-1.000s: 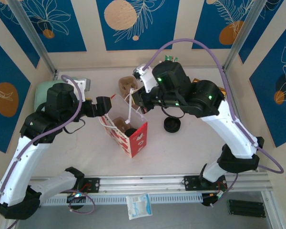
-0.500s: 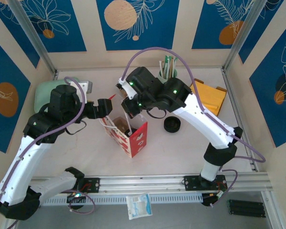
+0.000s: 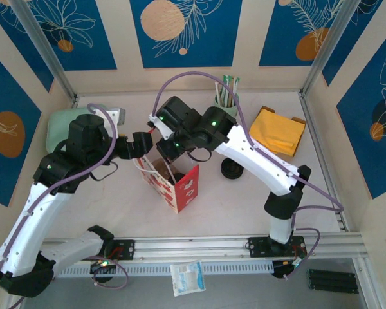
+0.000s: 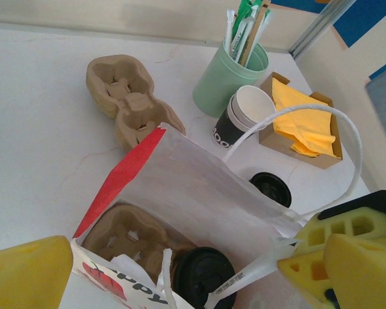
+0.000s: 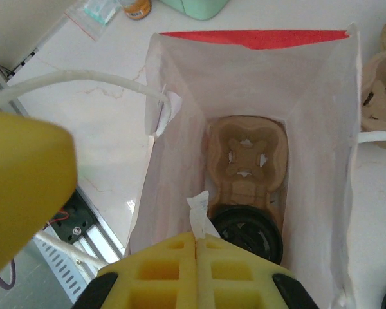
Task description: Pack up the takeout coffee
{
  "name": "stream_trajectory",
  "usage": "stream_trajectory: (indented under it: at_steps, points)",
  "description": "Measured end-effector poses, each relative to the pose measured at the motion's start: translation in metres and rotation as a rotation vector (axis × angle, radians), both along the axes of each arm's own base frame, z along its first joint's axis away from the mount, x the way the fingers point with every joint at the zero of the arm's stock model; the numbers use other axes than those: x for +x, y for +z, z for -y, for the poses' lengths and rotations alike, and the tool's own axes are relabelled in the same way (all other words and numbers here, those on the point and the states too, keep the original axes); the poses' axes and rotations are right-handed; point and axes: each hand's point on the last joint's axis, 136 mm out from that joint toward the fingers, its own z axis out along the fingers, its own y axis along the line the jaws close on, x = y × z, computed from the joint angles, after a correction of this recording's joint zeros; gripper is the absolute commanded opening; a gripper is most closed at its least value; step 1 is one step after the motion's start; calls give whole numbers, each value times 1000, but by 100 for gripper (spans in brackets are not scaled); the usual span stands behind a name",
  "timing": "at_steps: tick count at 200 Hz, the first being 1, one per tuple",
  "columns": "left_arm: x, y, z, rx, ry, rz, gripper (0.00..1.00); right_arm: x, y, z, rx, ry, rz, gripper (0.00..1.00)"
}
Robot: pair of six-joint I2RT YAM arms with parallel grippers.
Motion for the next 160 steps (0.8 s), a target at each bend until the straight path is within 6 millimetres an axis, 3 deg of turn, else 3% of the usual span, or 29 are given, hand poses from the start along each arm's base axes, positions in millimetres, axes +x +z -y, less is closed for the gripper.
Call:
stream_trajectory:
  at_steps: [45, 113, 160]
  points:
    - [1, -2, 0, 1, 0, -2, 99, 2, -25, -8, -27, 5, -34, 0]
    - [2, -5, -2, 12, 12, -5, 99, 5, -30, -15, -6, 0, -48, 0]
    - [3, -6, -4, 20, 24, -6, 100, 5, -33, -17, 0, -8, -63, 23]
